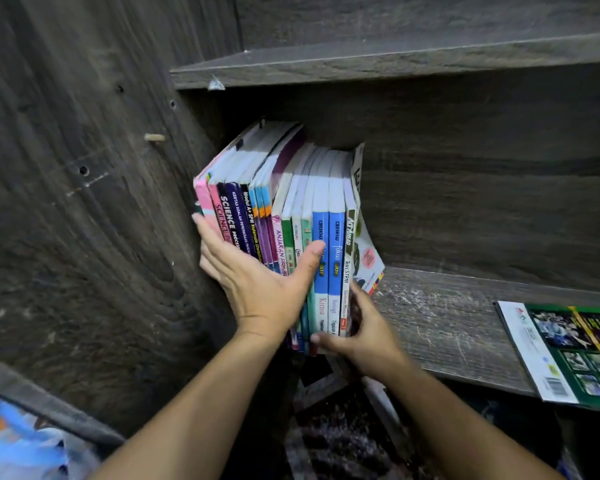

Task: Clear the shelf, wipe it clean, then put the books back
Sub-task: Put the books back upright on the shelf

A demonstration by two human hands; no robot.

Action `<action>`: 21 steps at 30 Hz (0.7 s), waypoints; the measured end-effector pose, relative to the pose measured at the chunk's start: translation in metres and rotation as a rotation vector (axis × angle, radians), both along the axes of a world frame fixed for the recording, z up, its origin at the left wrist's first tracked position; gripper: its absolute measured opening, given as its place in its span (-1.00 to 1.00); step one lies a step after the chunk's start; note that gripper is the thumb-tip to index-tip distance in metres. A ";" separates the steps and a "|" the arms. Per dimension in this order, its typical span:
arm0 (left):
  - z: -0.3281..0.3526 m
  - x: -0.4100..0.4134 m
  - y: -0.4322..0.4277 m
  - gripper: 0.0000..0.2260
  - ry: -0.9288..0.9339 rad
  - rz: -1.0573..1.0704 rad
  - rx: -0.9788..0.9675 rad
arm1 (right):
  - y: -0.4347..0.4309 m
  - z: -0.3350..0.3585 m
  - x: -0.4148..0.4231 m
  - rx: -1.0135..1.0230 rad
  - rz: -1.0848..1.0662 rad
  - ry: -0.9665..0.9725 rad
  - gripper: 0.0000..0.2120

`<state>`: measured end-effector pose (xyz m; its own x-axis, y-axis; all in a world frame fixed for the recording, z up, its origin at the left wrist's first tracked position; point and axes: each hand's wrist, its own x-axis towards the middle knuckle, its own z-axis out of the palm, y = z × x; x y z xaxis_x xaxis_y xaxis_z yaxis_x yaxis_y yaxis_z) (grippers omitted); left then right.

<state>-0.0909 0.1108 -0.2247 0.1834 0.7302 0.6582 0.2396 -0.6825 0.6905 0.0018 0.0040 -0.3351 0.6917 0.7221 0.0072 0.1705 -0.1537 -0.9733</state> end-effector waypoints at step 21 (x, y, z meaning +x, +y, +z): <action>0.017 -0.013 -0.001 -0.14 -0.177 -0.063 -0.098 | -0.014 0.078 0.036 -0.264 0.283 -0.146 0.33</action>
<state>-0.1035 0.1095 -0.2080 0.1188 0.7829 0.6107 0.0677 -0.6201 0.7816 0.0374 -0.0104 -0.2571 0.4713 0.8738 -0.1200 0.3756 -0.3220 -0.8691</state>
